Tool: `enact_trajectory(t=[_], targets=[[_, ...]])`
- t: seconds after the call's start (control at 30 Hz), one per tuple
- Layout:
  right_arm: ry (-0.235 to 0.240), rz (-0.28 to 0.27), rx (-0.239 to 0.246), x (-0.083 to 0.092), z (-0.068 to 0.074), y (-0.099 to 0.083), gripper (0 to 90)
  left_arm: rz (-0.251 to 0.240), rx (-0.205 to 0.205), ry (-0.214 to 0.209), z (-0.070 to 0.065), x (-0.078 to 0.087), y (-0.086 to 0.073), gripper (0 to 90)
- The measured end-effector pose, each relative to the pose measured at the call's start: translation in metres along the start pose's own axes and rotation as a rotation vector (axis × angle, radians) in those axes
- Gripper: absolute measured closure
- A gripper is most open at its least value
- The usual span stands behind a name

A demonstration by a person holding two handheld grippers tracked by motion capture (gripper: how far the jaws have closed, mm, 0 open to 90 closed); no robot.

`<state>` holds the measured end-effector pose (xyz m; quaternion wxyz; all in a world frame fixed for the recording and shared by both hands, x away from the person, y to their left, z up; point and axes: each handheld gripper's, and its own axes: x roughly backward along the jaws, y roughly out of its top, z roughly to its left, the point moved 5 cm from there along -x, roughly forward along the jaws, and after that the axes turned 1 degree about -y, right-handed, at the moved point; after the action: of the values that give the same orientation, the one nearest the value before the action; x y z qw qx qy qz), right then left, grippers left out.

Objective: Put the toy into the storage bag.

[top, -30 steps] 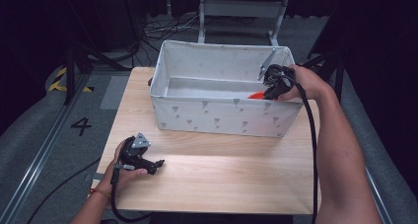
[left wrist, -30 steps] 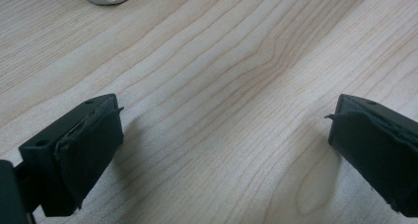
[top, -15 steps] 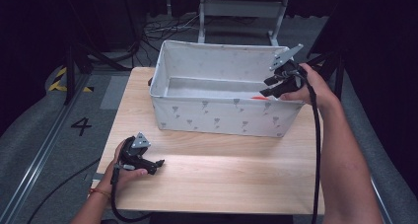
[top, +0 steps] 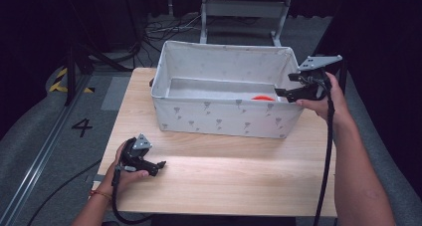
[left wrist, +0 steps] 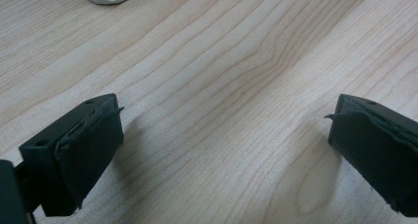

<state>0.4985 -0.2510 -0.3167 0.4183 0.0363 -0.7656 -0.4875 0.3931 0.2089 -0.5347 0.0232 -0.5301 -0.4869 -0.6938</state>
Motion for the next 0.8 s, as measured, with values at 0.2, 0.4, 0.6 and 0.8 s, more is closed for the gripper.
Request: enact_trajectory(t=[0.2, 0.4, 0.6, 0.8], targets=[[-0.052, -0.056, -0.037, 0.02, 0.004, -0.007, 24.4, 0.001, 0.0, 0.001, 0.0, 0.0, 0.0, 0.6], [-0.092, -0.065, -0.039, 0.035, 0.008, -0.019, 24.4, 0.0, -0.001, -0.002, 0.0, 0.0, 0.0, 0.6], [-0.114, -0.097, -0.027, 0.05, 0.016, -0.031, 25.6, 0.0, -0.002, -0.001, 0.0, 0.0, 0.0, 0.6], [-0.13, -0.103, -0.015, 0.063, 0.023, -0.048, 25.7, 0.0, -0.001, -0.002, 0.0, 0.0, 0.0, 0.6]])
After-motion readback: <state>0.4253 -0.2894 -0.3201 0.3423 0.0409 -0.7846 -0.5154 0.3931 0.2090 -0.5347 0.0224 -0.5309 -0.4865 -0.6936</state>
